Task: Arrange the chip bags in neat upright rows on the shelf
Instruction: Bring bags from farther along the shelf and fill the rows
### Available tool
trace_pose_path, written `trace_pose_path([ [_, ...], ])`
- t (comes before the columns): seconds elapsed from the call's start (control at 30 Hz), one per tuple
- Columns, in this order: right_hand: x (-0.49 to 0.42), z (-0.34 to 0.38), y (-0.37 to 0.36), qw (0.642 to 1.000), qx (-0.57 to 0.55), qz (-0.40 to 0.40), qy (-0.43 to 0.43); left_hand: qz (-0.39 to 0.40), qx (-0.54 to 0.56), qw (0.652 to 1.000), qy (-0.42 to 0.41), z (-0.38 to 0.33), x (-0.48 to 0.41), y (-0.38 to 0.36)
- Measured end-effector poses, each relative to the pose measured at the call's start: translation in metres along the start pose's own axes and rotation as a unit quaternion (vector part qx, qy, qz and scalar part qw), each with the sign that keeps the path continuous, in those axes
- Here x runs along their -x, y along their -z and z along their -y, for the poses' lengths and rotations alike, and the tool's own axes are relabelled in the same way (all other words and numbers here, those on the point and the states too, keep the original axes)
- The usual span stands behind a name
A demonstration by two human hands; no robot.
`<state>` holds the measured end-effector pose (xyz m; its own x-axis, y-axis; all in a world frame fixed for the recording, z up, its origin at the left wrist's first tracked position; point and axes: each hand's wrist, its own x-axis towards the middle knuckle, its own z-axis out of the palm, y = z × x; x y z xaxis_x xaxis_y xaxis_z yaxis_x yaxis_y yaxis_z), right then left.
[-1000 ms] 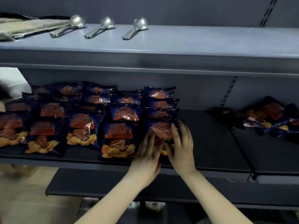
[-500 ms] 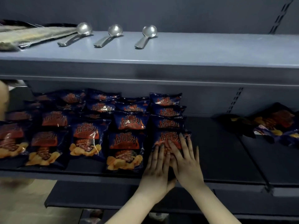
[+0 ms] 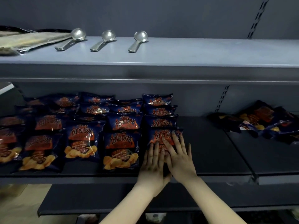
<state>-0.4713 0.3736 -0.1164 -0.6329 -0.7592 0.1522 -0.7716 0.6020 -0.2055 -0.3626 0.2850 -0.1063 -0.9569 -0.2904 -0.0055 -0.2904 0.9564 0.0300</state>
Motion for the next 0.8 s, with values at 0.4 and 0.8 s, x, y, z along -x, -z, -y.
trace_pose_path([
  [0.4,0.017,-0.013,0.031,0.996,-0.042,-0.077,-0.005,-0.082,-0.004,0.996,-0.022,-0.009,0.012,0.023],
  [0.8,0.026,-0.120,0.057,0.988,-0.004,-0.121,-0.095,-0.108,-0.008,0.988,-0.113,-0.094,-0.027,0.018],
])
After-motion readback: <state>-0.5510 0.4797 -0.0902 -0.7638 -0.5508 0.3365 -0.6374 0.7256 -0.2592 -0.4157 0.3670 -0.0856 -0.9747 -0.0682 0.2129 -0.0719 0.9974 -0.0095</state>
